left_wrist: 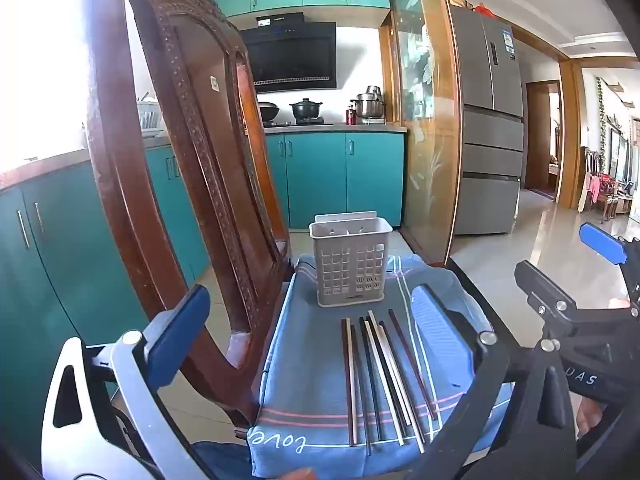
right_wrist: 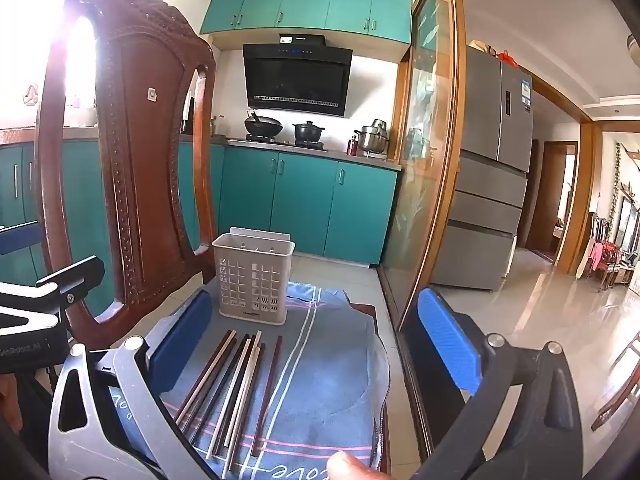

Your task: Organize utensils

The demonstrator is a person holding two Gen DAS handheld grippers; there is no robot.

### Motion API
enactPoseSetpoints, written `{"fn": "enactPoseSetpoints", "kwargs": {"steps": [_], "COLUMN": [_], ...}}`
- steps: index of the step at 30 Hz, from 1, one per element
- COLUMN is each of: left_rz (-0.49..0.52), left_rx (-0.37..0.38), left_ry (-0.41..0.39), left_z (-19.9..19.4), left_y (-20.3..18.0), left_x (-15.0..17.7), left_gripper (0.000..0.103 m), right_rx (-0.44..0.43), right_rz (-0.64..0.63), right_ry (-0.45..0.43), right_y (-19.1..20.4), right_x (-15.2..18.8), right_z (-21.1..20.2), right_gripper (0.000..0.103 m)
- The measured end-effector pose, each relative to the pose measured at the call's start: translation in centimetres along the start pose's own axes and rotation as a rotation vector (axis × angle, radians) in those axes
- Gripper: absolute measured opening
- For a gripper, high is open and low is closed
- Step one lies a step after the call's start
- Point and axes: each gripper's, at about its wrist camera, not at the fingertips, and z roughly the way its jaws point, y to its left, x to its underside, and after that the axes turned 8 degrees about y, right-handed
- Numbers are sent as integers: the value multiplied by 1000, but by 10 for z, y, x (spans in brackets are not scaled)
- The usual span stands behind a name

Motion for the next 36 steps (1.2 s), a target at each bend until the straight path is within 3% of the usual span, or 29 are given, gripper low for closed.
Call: {"fn": "enactPoseSetpoints", "kwargs": {"steps": [36], "left_rz": [-3], "left_rx": [-41], "left_ry": [4], "left_z": [5], "left_y": [8], "left_x": [1], "left_gripper": [100], "right_rx": [-32], "right_rz": [3], "right_ry": [-1], "right_y": [6], "right_x": [-2], "right_z": [5], "right_gripper": [100]}}
